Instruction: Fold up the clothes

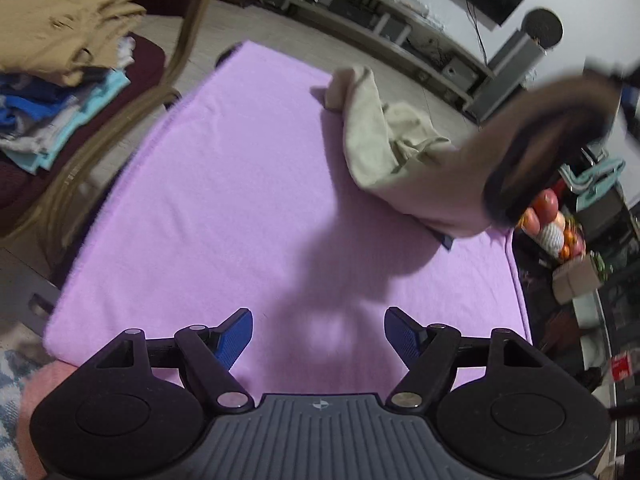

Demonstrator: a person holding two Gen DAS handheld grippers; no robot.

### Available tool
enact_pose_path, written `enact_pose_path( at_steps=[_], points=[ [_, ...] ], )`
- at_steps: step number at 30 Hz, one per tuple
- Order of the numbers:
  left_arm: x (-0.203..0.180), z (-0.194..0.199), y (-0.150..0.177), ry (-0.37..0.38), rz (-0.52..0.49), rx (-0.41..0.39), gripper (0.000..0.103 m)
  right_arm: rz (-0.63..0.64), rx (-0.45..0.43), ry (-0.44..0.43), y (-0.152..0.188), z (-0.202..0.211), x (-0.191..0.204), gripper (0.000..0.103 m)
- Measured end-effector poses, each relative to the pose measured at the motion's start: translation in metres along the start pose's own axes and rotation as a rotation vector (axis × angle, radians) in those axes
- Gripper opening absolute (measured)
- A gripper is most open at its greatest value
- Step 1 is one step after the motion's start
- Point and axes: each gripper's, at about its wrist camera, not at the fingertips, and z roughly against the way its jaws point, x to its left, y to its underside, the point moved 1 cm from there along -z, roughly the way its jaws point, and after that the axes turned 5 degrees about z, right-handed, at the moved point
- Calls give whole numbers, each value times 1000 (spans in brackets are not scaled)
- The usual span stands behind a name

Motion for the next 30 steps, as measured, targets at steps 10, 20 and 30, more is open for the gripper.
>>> enact_pose_path(
  at_steps=[10,20,30],
  points=[
    [17,69,-25,18,36,-213,74,99,-143,-96,-48,61,68,6],
    [26,25,1,-2,30,-39,75,-32,96,309,41,33,-163,11],
    [4,-34,1,65,100,104,64,-348,276,335,139,57,-255,32]
  ],
)
